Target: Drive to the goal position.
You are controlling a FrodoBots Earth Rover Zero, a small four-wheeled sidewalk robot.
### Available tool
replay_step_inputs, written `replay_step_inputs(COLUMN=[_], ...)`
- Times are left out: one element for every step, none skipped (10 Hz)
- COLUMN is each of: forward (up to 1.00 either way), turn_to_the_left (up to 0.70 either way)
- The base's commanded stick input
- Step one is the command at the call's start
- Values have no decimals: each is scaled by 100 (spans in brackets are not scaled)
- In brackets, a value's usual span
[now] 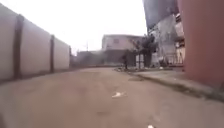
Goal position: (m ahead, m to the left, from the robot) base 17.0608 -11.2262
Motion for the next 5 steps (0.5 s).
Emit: replay_step_inputs(forward=[100, 100, 100, 100, 100], turn_to_the_left=[0, 0, 0, 0, 0])
